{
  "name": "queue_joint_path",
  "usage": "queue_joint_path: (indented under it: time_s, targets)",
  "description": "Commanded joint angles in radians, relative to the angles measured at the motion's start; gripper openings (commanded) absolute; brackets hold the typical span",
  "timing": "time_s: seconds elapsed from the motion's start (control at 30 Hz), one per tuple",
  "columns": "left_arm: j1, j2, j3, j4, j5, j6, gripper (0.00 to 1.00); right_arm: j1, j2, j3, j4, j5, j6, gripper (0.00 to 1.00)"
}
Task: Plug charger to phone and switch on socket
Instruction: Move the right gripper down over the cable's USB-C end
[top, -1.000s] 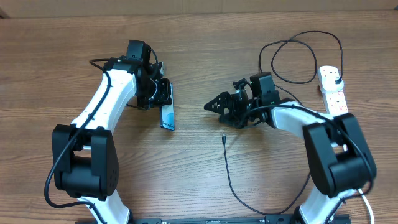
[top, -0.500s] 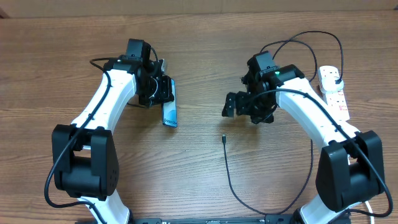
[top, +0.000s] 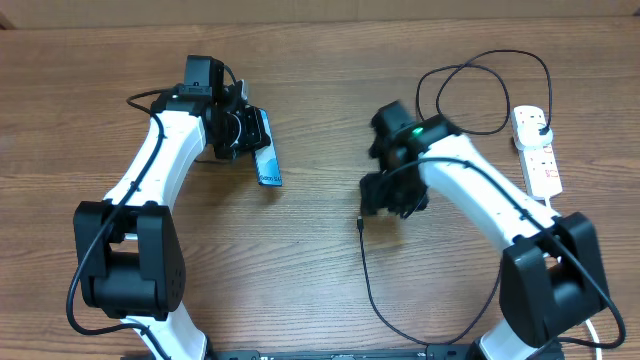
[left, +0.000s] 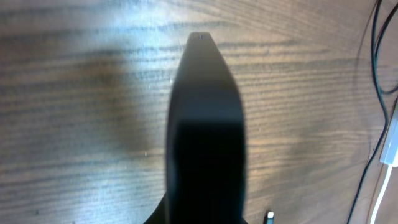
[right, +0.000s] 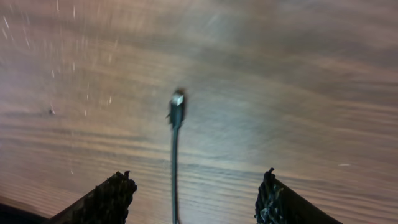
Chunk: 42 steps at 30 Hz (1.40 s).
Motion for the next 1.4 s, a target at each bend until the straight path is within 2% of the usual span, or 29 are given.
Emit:
queue_joint_path:
  time_s: [0.0,0.07,0.2,0.3,0.47,0.63,0.83,1.0,1.17,1.3,1.37]
  targets:
    - [-0.003,-0.005,0.0,-0.021,0.023,0.026,0.04,0.062,-0.015,-0.073,0.0,0.055,0.031,0.68]
    - [-0.002,-0.005,0.0,-0.021,0.022,0.048,0.04,0.102,-0.015,-0.12,0.021,0.114,0.069,0.72]
    - [0.005,-0.005,0.0,-0.01,-0.001,0.047,0.04,0.159,-0.015,-0.208,0.122,0.199,0.128,0.74]
    - [0.011,-0.005,0.0,-0.014,-0.003,0.047,0.04,0.179,-0.015,-0.267,0.217,0.222,0.128,0.72]
    - [0.012,-0.005,0.0,-0.022,-0.004,0.047,0.04,0.172,-0.014,-0.337,0.29,0.37,0.138,0.68]
    - [0.012,-0.005,0.0,-0.022,-0.004,0.047,0.04,0.117,-0.014,-0.346,0.282,0.551,0.267,0.68]
    - [0.012,-0.005,0.0,-0.022,-0.003,0.047,0.04,-0.014,-0.014,-0.344,0.348,0.543,0.269,0.68]
    - [0.012,-0.005,0.0,-0.022,-0.003,0.047,0.04,-0.092,-0.014,-0.343,0.339,0.371,0.221,0.68]
    - [0.012,-0.005,0.0,-0.023,-0.003,0.046,0.04,-0.1,-0.014,-0.343,0.318,0.367,0.289,0.62]
    - [0.011,-0.005,0.0,-0.024,-0.003,0.046,0.04,-0.1,-0.014,-0.343,0.379,0.38,0.338,0.51]
    - [0.011,-0.005,0.0,-0.027,-0.003,0.046,0.04,-0.1,-0.014,-0.343,0.392,0.4,0.363,0.42]
